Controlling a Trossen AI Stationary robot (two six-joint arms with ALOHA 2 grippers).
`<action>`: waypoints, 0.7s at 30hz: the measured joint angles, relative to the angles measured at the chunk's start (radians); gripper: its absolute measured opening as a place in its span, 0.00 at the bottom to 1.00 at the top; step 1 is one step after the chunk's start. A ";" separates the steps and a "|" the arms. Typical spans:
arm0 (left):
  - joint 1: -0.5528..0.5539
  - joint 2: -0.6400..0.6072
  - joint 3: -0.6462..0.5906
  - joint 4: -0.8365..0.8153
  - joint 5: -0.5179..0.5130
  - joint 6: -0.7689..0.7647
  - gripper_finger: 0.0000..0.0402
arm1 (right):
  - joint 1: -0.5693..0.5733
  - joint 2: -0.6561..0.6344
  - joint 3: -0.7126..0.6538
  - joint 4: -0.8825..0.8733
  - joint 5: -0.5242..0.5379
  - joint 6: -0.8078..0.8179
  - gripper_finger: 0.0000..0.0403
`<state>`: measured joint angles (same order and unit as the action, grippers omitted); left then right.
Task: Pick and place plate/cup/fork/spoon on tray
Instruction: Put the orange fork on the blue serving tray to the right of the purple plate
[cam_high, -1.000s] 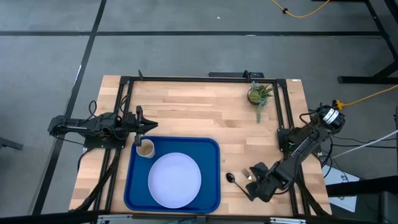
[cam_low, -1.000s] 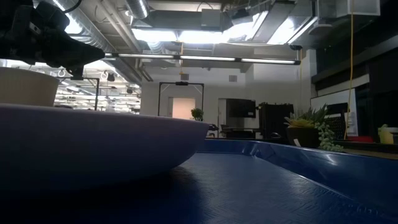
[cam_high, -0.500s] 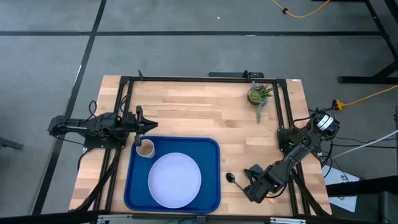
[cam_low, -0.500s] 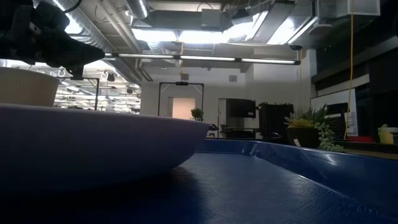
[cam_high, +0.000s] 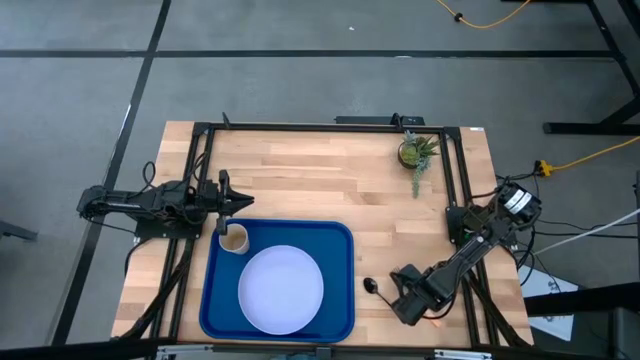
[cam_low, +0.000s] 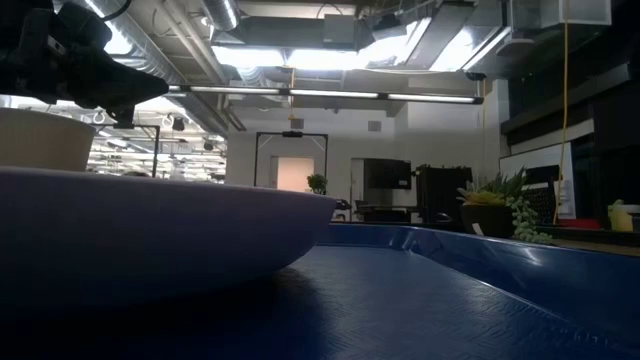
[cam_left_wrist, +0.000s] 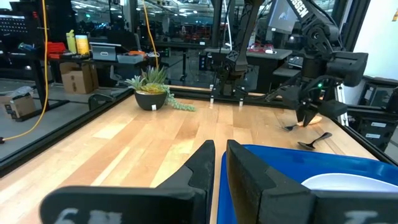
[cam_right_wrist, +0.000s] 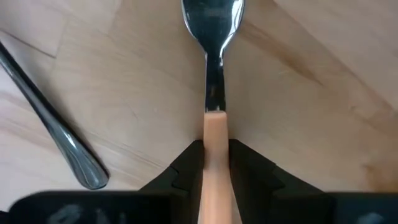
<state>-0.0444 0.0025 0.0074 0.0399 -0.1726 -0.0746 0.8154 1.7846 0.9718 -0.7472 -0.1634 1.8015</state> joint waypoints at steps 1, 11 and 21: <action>0.000 0.000 0.000 0.000 0.000 0.000 0.08 | -0.007 0.000 0.000 0.002 -0.006 0.000 0.20; 0.000 0.000 0.000 0.000 0.000 0.000 0.08 | -0.071 0.002 -0.002 0.016 -0.025 0.014 0.13; 0.000 0.000 0.000 0.000 0.000 0.000 0.08 | -0.090 0.010 0.155 -0.166 0.167 0.073 0.12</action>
<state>-0.0444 0.0025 0.0074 0.0395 -0.1730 -0.0750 0.7252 1.7943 1.1266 -0.9130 0.0039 1.8745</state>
